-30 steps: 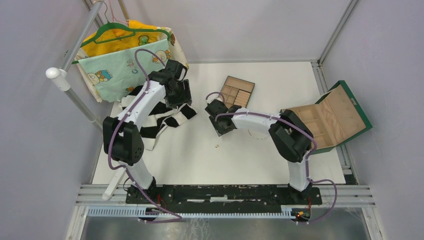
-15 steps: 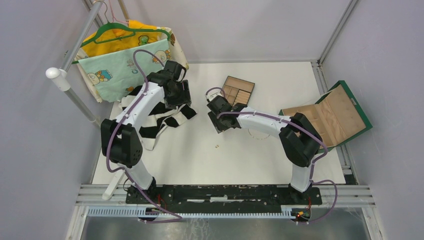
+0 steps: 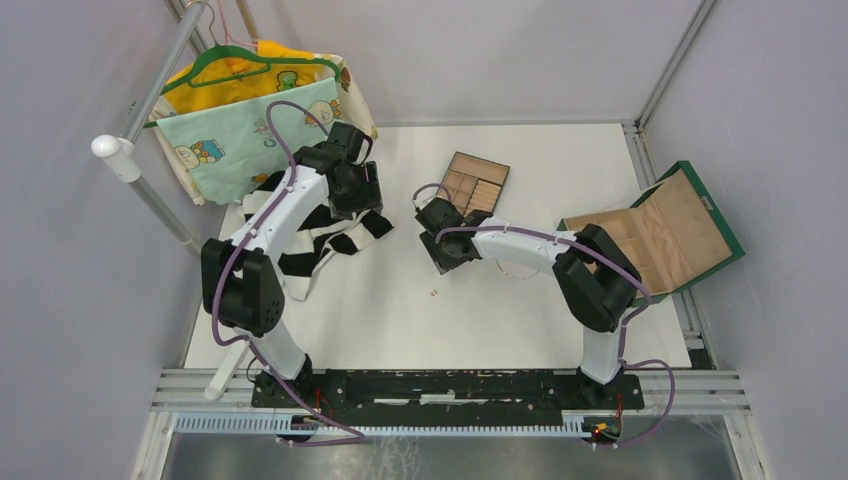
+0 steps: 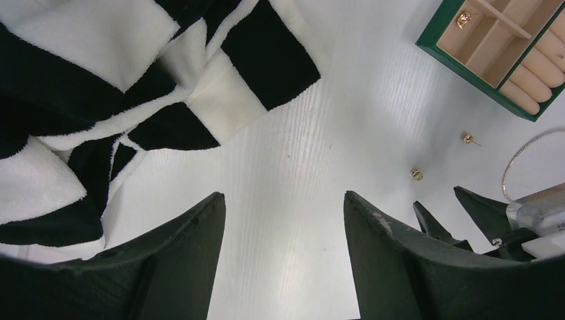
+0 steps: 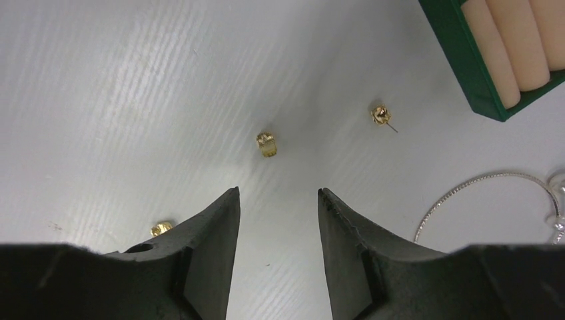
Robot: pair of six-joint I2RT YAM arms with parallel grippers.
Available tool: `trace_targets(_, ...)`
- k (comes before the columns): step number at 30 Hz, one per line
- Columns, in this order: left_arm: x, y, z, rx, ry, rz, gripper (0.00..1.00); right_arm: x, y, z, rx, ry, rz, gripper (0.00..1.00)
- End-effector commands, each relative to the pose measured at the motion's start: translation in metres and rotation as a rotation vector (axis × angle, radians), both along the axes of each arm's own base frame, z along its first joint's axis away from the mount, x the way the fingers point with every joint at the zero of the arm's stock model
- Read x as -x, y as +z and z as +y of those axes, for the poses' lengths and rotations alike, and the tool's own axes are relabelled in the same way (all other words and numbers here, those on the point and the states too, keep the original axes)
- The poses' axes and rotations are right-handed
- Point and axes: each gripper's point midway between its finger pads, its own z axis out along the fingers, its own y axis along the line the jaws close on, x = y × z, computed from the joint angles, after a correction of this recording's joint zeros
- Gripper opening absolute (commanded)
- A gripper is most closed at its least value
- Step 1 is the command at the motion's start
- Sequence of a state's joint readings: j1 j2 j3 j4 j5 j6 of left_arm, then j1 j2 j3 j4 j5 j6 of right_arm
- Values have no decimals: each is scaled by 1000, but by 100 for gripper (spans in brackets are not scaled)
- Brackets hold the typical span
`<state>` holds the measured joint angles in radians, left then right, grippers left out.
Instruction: Organize the mixed jewelry
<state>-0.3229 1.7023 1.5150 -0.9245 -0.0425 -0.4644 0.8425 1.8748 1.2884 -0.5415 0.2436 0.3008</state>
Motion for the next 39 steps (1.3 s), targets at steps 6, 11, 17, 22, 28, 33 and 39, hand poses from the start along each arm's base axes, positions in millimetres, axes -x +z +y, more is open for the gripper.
trace_targets(6, -7, 16, -5, 20, -43, -65, 72, -32, 10, 17, -37, -231, -37, 54)
trace_targets(11, -8, 16, -6, 24, -40, -65, 72, -34, 4, 15, -69, -404, -34, 52)
trace_targets(17, -7, 15, -5, 20, -38, -62, 72, -38, 6, 5, -75, -556, -70, 49)
trace_targets(22, -6, 13, -6, 21, -41, -58, 72, -35, -11, 4, -52, -579, -29, 48)
trace_targets(28, -7, 14, -6, 21, -44, -60, 72, -28, -20, 1, -20, -574, 6, 47)
trace_targets(33, -7, 14, -5, 19, -42, -59, 72, -21, -17, -10, -11, -565, -2, 46)
trace_targets(39, -7, 13, -6, 21, -43, -57, 72, -13, -23, -17, -1, -552, 24, 42)
